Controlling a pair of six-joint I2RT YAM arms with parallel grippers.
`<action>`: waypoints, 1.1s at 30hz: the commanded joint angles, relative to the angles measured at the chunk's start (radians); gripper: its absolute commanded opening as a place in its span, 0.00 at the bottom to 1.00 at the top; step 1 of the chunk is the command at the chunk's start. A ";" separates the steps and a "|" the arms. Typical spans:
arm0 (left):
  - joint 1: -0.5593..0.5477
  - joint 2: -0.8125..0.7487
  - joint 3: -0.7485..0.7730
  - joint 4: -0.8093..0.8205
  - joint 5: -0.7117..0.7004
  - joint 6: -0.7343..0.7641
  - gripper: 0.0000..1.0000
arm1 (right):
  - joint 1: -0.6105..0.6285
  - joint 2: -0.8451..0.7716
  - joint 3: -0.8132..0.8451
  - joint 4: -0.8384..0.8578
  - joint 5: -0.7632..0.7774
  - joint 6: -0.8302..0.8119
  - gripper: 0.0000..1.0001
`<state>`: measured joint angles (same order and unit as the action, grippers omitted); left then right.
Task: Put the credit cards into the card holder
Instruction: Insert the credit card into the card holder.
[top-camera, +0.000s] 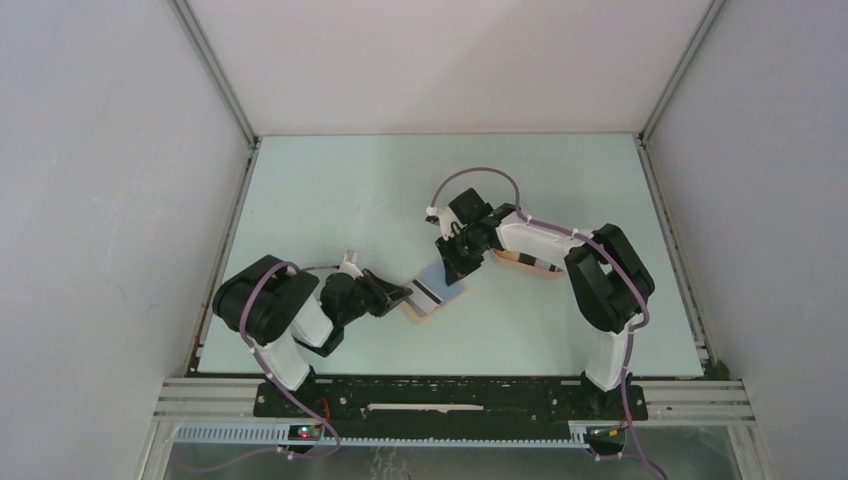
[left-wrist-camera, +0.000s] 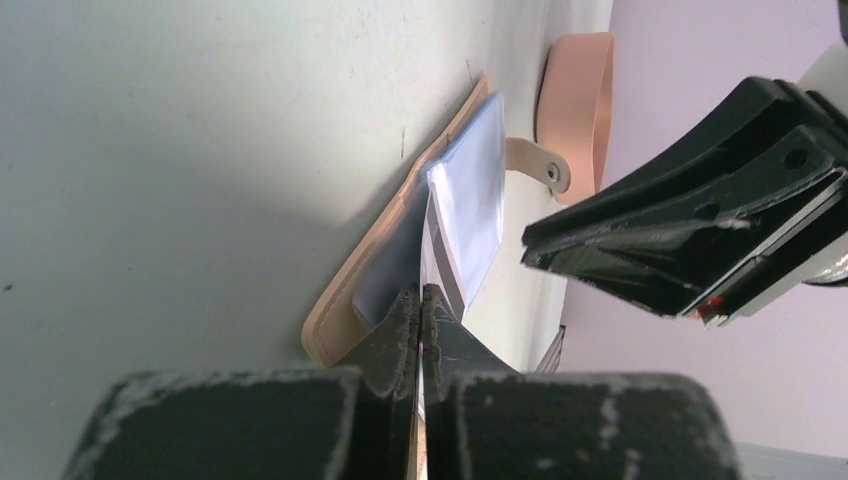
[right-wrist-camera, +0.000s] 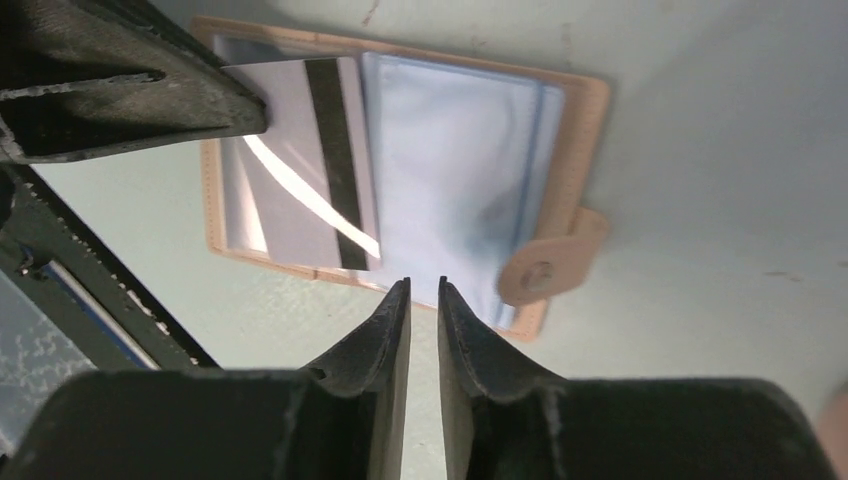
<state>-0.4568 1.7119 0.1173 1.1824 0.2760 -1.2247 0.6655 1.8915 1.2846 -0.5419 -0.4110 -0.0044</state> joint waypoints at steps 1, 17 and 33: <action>0.001 0.022 0.023 0.035 0.009 0.002 0.00 | -0.051 -0.029 0.046 -0.032 0.057 -0.038 0.26; 0.001 0.034 0.037 0.070 0.019 0.027 0.00 | -0.072 0.125 0.102 -0.133 -0.021 -0.036 0.35; 0.001 0.090 0.029 0.113 0.045 0.014 0.00 | -0.066 0.132 0.107 -0.141 -0.073 -0.028 0.33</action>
<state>-0.4568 1.7863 0.1326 1.2716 0.3016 -1.2274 0.5915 2.0129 1.3678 -0.6651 -0.4652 -0.0315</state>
